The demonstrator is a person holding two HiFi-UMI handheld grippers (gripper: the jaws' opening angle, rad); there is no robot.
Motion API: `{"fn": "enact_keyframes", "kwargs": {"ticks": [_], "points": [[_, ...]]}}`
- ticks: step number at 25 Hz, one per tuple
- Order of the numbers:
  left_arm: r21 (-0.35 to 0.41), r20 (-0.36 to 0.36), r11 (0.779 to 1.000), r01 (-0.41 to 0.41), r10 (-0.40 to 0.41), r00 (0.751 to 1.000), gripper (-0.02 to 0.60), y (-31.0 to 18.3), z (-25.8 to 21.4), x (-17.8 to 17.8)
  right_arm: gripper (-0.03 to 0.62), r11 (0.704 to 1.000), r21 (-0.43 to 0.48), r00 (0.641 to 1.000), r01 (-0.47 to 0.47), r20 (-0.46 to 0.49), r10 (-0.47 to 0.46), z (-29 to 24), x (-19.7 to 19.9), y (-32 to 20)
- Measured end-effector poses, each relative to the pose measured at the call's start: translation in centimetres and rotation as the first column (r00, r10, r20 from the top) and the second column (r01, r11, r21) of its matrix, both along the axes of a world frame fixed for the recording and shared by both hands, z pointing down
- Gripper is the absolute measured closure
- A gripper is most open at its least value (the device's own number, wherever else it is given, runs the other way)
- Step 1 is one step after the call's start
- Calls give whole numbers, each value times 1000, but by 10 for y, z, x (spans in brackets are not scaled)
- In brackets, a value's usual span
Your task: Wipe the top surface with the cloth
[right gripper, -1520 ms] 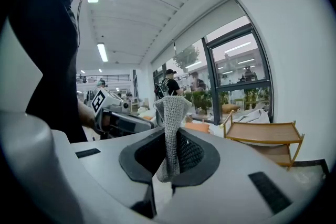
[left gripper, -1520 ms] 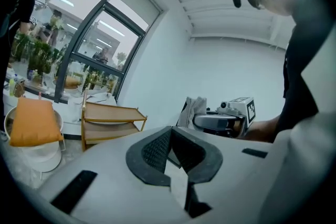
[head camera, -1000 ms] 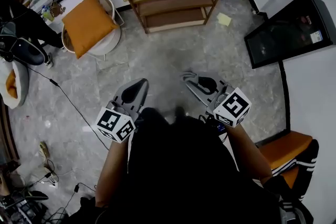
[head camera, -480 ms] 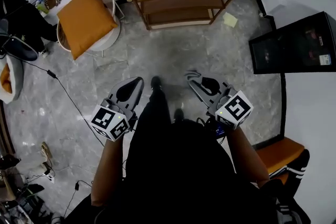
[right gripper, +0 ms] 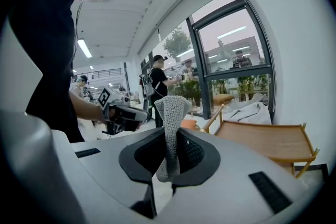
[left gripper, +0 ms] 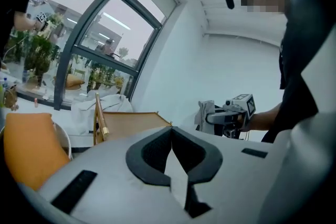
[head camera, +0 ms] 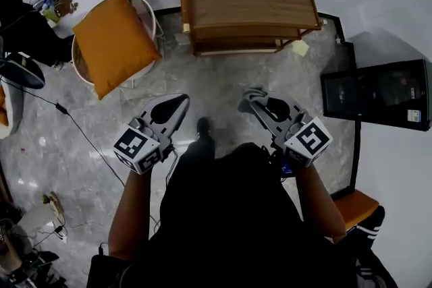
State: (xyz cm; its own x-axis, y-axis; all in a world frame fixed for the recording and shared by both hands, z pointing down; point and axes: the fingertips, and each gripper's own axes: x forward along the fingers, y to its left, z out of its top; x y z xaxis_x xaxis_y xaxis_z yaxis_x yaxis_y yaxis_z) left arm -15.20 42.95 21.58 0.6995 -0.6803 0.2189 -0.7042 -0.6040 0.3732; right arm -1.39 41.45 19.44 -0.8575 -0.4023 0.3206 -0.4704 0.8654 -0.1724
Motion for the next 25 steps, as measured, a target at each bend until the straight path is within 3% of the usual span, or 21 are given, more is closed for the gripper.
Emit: {"fn": "enact_keyframes", "kwargs": {"ticks": [5,10,14,19,25], "points": [[25,-7,1000,10,-10,1000,571,-60,-10,-25,554,999,31,1000,-28,-7,29,-10,2,-51],[3,-3,1000,10,-10,1000,571,-110,-2,-6,554,999,-13,999,-46,6,46,6,16,-100],[-23,26,999,28,-27,999,571,-156,7,16,553,1000,-15,1000,24,19,-24,18,20,-151],[-66,-6,988,140,-141,990,571,-212,-1,33,553,992,-33,991,122,54,-120,15,26,-223],[-70,72,978,197,-192,979,571,-273,-7,30,553,977,-24,974,213,88,-210,14,16,-293]]}}
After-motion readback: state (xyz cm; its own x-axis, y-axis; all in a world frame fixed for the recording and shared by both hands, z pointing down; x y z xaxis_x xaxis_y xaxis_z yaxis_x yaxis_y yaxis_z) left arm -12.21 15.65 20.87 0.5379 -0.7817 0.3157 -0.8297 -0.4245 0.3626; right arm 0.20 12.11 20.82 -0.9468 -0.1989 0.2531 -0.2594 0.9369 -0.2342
